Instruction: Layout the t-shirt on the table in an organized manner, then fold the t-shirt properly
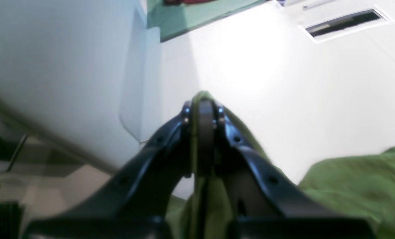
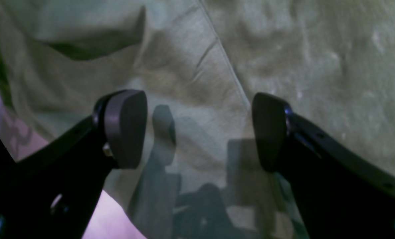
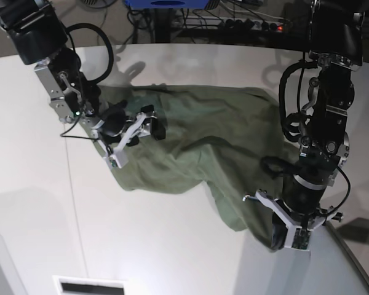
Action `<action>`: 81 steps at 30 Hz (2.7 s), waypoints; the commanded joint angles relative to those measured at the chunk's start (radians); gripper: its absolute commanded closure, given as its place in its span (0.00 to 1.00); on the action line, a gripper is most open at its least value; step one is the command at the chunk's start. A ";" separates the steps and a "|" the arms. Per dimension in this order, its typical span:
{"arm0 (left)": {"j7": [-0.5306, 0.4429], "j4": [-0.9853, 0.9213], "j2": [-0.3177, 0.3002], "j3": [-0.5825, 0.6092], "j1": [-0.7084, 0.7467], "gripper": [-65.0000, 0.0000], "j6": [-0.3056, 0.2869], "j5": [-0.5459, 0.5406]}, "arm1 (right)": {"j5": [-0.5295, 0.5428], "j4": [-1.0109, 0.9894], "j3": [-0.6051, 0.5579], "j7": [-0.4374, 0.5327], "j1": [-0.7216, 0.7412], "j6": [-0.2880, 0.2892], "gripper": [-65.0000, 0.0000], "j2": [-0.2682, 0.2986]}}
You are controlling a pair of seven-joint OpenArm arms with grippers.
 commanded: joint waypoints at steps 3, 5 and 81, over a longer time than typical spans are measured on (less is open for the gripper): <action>-0.035 0.012 -0.023 -0.004 -0.022 1.00 0.010 0.003 | -0.025 -0.003 0.004 -0.048 0.010 -0.042 0.28 0.012; -0.035 0.002 -0.035 -0.004 -0.024 1.00 0.010 0.003 | -0.025 -0.003 0.004 -0.048 0.013 -0.042 0.28 0.012; -0.623 -0.660 0.195 -0.327 0.245 1.00 0.048 0.307 | -0.030 -0.457 0.176 0.049 0.357 -0.042 0.93 -0.015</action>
